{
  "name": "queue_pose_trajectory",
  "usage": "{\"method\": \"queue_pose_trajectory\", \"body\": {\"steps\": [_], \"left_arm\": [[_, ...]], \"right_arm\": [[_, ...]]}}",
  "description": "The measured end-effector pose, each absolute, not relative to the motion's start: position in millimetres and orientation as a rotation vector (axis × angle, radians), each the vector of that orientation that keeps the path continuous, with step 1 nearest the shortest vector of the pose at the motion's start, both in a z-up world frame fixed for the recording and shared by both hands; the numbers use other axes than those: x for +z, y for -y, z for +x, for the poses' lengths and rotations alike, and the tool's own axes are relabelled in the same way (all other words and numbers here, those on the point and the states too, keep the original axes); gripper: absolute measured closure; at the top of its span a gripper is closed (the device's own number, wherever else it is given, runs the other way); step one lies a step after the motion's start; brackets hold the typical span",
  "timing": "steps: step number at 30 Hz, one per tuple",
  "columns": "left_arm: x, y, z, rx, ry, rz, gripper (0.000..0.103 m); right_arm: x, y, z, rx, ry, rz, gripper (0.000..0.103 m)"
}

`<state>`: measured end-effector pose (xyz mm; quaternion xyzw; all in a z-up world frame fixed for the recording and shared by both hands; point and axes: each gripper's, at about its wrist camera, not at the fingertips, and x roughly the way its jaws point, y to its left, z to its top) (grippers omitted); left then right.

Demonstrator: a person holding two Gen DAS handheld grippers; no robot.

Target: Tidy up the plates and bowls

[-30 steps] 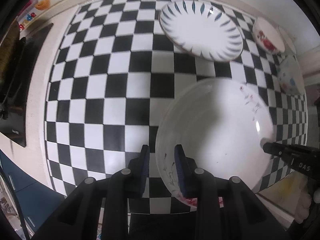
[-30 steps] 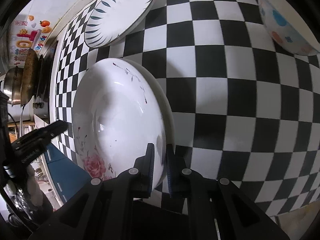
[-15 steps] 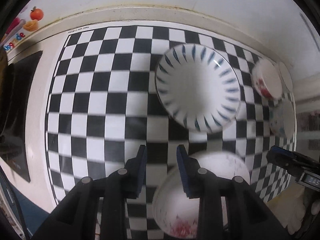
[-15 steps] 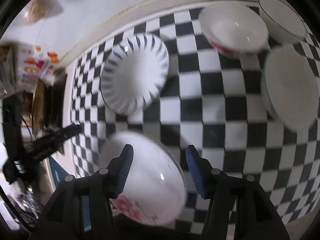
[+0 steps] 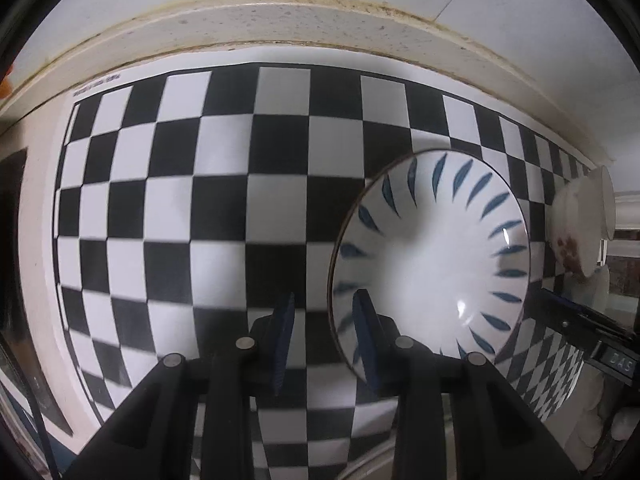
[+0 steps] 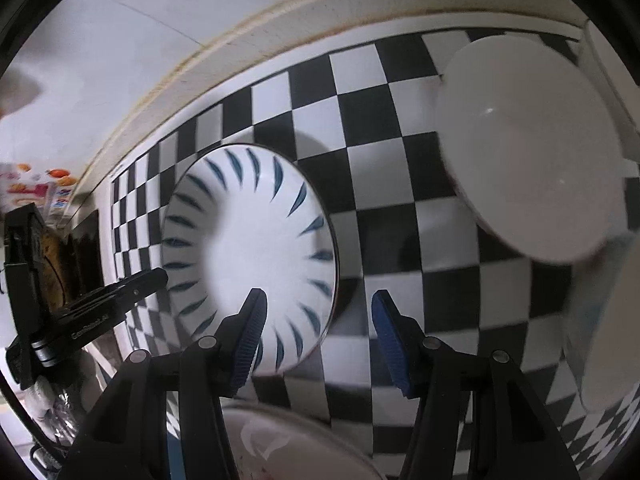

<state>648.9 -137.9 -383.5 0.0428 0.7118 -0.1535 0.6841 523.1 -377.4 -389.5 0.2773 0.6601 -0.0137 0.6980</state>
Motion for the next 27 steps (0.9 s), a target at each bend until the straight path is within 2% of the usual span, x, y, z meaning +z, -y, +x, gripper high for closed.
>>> {"method": "queue_pose_trajectory", "body": {"steps": [3,7,10,12,27], "left_arm": [[-392,145,657,-0.362,-1.612,0.110,0.077],[-402,151,663,-0.386,-1.632,0.106,0.090],[-402,152,665,-0.397,-1.632,0.107,0.091],[-402,152,665,-0.402,-1.623,0.102,0.091],[-390,146,646,-0.387,-1.587,0.103,0.091]], "right_arm": [[-402,378,530,-0.041,-1.484,0.637,0.053],[-413,380,537,-0.043,-1.499,0.655,0.064],[-420,378,539,-0.036,-1.517,0.659,0.076],[-423,377,539,-0.050,-1.525,0.645,0.090],[-408,373,530,-0.011,-1.477,0.604,0.093]]}}
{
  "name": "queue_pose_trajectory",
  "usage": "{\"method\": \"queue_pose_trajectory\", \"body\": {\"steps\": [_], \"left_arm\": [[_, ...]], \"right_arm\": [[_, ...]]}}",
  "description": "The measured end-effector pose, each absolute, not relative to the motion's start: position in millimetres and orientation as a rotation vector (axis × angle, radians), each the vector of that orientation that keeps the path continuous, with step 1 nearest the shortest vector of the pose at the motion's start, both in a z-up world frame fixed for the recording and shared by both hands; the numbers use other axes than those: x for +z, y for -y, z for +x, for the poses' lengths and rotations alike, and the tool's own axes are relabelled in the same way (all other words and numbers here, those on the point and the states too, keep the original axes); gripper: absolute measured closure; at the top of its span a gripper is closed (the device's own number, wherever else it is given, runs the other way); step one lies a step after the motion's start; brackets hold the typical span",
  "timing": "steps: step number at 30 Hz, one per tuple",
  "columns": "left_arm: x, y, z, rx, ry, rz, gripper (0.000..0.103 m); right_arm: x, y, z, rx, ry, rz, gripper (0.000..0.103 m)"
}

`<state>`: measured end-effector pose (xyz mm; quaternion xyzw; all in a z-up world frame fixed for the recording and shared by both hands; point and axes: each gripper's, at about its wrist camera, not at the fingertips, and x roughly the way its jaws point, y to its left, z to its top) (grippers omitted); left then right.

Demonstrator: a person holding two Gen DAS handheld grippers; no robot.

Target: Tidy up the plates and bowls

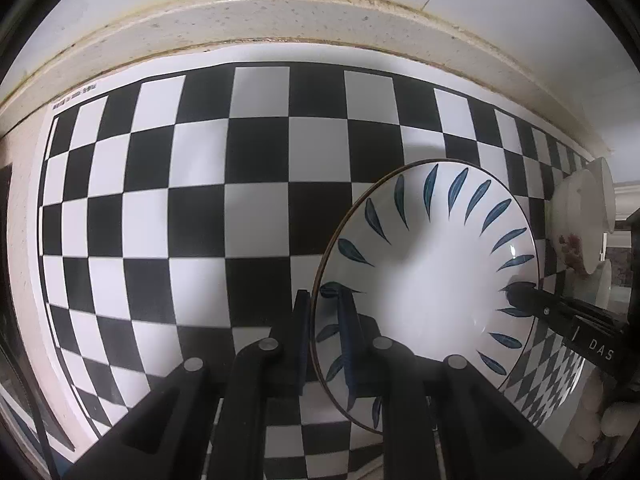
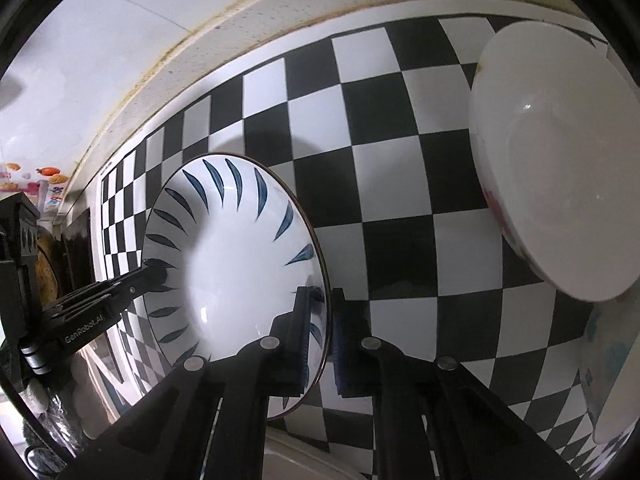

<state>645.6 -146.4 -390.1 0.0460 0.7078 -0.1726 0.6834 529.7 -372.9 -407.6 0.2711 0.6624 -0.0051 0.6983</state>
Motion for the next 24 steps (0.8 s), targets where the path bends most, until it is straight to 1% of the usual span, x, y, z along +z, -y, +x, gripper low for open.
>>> {"method": "queue_pose_trajectory", "body": {"steps": [11,18,24], "left_arm": [[-345,130,622,-0.388,-1.515,0.094,0.091],[-306,118,599,-0.404,-1.454,0.090,0.091],[-285,114,572,-0.427,-1.426,0.084,0.091]], "right_arm": [[-364,362,506,0.039,-1.415,0.577,0.093],[-330,355,475,0.070,-1.363,0.580,0.093],[-301,344,445,0.086,-1.325,0.555,0.094]]}}
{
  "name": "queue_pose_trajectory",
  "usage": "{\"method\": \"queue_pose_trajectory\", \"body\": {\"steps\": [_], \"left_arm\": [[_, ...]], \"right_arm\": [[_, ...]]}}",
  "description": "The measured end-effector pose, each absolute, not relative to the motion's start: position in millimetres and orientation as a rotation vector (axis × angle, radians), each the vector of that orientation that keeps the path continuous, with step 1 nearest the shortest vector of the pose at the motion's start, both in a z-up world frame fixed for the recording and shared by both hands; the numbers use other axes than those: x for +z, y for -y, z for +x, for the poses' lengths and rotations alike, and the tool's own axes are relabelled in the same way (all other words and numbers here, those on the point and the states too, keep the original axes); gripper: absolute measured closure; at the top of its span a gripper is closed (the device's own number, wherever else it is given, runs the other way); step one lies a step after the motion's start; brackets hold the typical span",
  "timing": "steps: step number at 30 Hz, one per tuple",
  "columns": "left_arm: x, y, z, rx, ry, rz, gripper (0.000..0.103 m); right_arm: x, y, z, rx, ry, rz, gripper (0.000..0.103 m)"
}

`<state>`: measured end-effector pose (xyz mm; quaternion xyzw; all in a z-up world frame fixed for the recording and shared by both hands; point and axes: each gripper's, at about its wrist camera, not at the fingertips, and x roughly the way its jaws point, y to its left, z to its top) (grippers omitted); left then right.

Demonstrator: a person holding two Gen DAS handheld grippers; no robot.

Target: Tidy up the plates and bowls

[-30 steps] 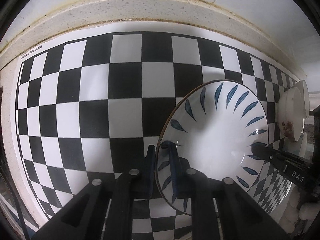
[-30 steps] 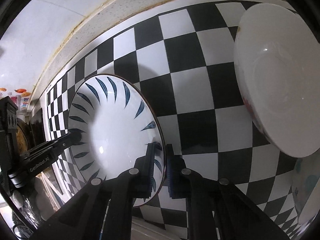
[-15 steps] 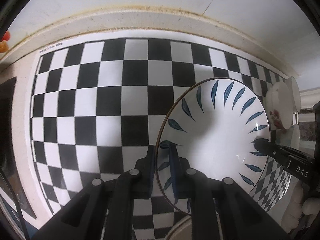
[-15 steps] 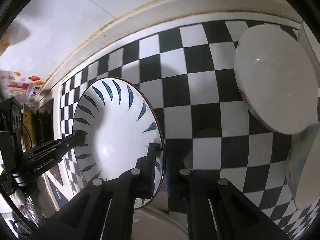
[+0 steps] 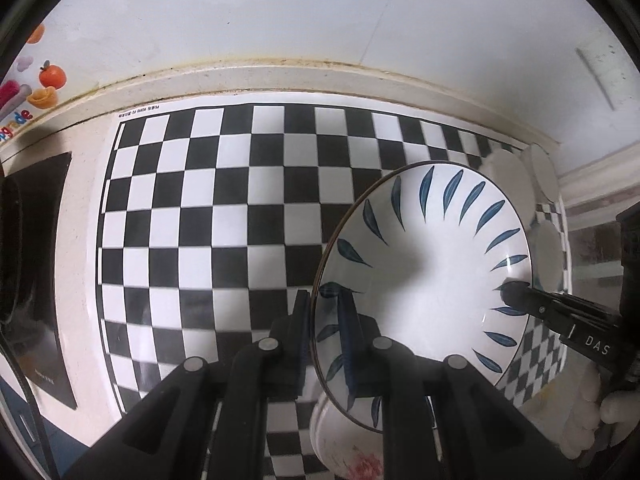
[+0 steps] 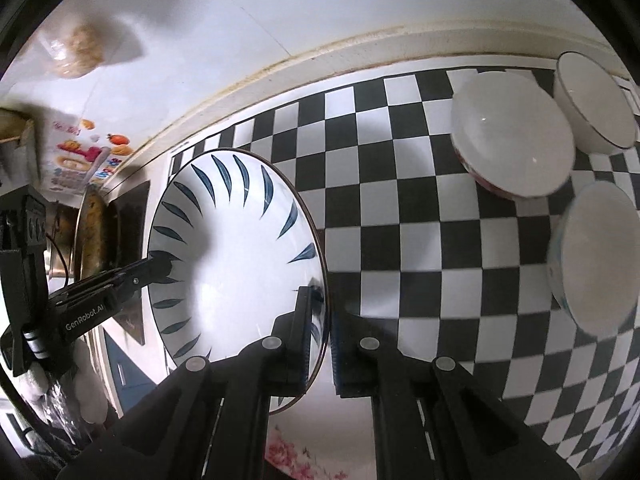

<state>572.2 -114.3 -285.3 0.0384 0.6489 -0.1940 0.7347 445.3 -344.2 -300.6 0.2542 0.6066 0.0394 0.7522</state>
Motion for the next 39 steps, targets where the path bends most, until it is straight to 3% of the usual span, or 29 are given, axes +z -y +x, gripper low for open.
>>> {"method": "queue_pose_trajectory", "body": {"steps": [10,27,39], "left_arm": [[-283,108,509,-0.443,-1.441,0.099,0.091],[-361,113,457,-0.387,-1.618,0.187,0.091],[-377,126,452,-0.376,-1.651,0.223,0.091]], "right_arm": [[-292,331,382,0.111,-1.336,0.545,0.094],[-378,317,323,0.120,-1.507,0.530,0.094],[-407,324,324,0.106,-1.555,0.533,0.094]]}}
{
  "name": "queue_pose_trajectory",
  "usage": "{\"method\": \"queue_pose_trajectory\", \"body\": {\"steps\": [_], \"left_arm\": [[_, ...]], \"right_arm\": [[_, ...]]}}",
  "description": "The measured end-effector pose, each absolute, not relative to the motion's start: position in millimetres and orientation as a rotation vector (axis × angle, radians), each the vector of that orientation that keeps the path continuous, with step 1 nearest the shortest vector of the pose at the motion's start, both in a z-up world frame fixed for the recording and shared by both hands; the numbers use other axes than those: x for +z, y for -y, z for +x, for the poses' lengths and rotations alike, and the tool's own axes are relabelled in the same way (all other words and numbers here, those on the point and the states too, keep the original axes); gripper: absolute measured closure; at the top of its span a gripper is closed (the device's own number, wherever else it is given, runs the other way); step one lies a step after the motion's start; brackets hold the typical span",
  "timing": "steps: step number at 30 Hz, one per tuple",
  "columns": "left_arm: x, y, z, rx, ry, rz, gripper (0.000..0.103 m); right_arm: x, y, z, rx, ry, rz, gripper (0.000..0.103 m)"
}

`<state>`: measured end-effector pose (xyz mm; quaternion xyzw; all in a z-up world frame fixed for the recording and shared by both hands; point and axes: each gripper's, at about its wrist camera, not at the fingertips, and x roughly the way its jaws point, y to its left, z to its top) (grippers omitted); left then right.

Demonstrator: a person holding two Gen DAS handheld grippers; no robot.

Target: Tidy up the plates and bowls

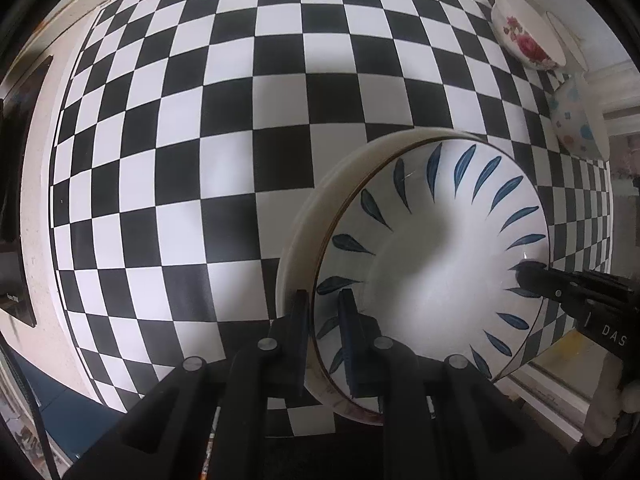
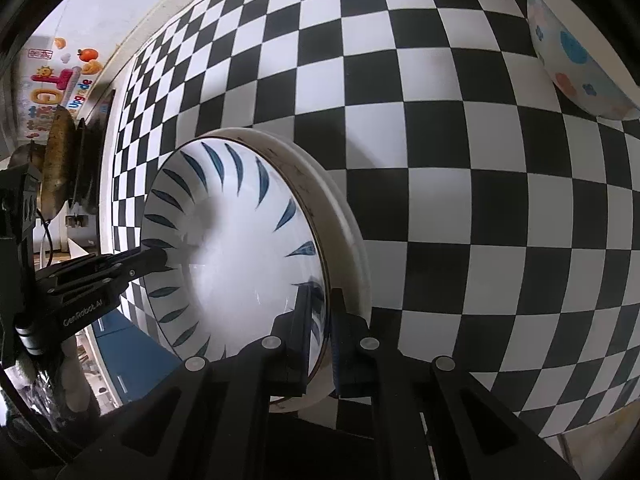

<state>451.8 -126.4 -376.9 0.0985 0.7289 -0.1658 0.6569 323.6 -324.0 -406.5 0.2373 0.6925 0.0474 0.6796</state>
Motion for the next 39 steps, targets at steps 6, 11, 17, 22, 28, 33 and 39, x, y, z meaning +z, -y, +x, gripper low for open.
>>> {"method": "queue_pose_trajectory", "body": {"steps": [6,11,17,22,28,33,39], "left_arm": [[-378,129,452,-0.356,-1.651,0.218,0.090],[-380,122,451,-0.332,-1.669,0.195,0.090],[-380,119,448,-0.296,-1.660,0.202,0.090],[-378,117,445,-0.290,-1.655,0.210,0.090],[-359,109,433,-0.271,-1.625,0.197,0.090],[-317,113,419,-0.270,-1.548,0.203,0.090],[-266,117,391,-0.271,-1.456,0.189,0.090]], "right_arm": [[-407,323,326,0.103,-1.560,0.502,0.093],[-406,321,331,0.088,-1.586,0.522,0.092],[-402,315,334,0.054,-1.629,0.490,0.092],[-400,315,334,0.055,-1.635,0.482,0.092],[-383,310,330,0.045,-1.605,0.460,0.092],[-343,302,318,0.027,-1.539,0.393,0.092],[-282,288,299,0.020,-1.430,0.317,0.092]]}}
